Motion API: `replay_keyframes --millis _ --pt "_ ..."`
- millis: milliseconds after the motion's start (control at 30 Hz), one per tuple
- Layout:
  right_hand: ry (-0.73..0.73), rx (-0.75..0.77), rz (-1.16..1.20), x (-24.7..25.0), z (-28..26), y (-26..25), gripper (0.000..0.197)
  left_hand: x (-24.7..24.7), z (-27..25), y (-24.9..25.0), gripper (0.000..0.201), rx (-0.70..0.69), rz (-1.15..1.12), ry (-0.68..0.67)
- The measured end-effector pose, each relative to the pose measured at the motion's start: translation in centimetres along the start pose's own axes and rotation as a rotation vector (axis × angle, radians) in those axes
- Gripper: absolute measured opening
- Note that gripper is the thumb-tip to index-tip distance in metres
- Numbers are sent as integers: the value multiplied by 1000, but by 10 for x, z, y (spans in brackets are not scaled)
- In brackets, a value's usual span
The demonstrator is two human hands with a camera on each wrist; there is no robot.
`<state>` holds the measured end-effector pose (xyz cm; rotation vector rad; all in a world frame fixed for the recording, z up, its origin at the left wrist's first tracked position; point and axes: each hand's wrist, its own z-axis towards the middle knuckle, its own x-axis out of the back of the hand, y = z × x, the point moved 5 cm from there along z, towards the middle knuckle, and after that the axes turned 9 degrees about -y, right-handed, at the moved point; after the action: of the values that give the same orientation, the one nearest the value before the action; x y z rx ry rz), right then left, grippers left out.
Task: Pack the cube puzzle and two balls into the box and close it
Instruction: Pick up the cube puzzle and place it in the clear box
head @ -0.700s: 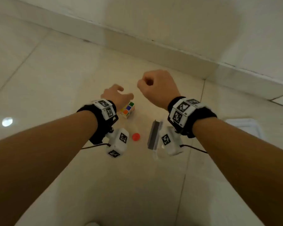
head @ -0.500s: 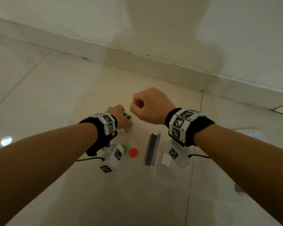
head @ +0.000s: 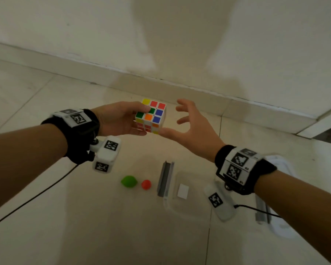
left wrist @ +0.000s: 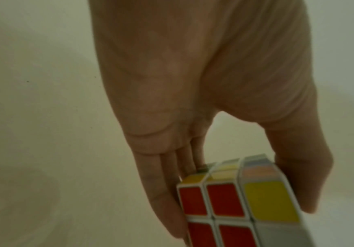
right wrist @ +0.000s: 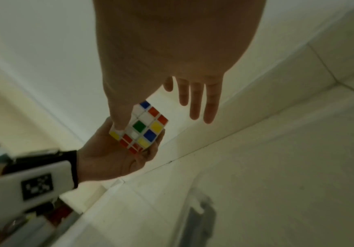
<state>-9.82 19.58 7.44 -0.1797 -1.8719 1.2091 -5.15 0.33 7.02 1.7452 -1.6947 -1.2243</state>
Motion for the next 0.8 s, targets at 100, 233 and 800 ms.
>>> replay_keyframes --millis 100,233,800 --pt "53 148 -136 8 -11 -10 82 -24 -3 0 42 -23 -2 -71" --pt "131 243 -46 15 -26 -11 61 -45 -1 -4 48 -44 -1 -133" --pt "-39 292 -384 43 -59 -7 71 -54 11 -24 53 87 232 86"
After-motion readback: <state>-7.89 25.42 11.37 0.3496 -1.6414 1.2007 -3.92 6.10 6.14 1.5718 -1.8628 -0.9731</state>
